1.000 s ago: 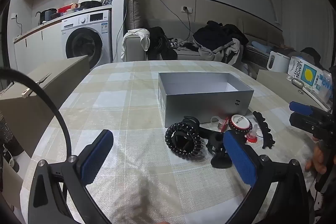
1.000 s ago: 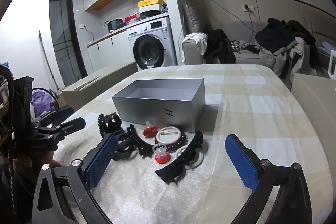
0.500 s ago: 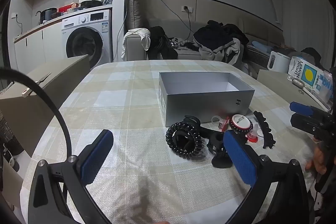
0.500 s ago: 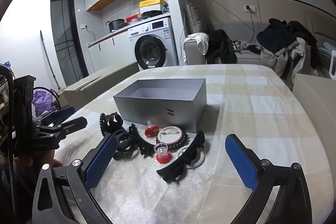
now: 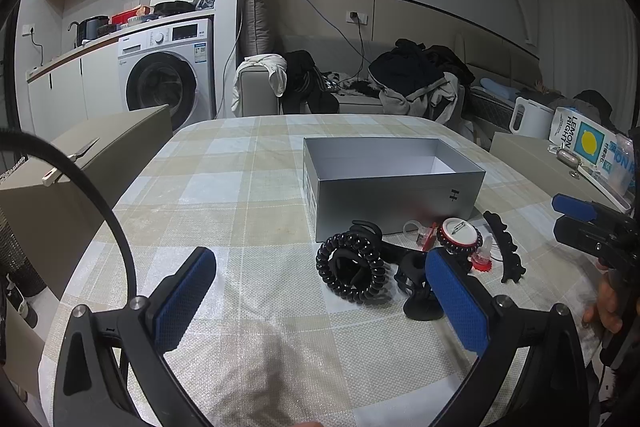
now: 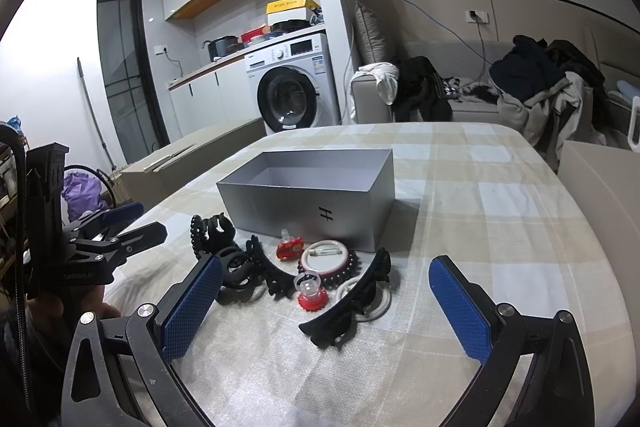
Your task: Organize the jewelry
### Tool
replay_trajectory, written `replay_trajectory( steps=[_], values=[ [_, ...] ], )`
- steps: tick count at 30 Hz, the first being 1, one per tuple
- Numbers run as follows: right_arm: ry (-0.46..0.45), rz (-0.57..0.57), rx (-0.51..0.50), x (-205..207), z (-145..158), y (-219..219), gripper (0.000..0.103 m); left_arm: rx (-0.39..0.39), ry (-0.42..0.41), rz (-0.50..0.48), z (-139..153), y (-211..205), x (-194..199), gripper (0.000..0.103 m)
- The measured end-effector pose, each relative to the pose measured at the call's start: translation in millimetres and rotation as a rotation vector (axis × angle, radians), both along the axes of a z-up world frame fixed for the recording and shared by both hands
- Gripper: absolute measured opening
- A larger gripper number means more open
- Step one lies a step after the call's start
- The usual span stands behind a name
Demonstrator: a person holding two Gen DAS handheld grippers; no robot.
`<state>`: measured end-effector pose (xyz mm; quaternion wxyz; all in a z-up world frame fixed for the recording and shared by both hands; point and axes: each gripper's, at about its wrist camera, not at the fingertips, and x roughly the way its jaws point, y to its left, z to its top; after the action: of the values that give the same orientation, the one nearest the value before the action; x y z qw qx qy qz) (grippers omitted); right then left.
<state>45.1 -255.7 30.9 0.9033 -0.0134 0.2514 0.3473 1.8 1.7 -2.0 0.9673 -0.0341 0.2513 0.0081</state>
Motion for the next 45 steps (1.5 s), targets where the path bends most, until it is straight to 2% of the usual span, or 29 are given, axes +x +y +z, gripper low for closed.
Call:
replay_trajectory(
  steps=[45],
  values=[
    [0.038,-0.009,-0.013,6.4,-4.8,0.2,0.103,-0.006,0.003,-0.004,-1.7,0.0,0.9,0.102]
  ],
)
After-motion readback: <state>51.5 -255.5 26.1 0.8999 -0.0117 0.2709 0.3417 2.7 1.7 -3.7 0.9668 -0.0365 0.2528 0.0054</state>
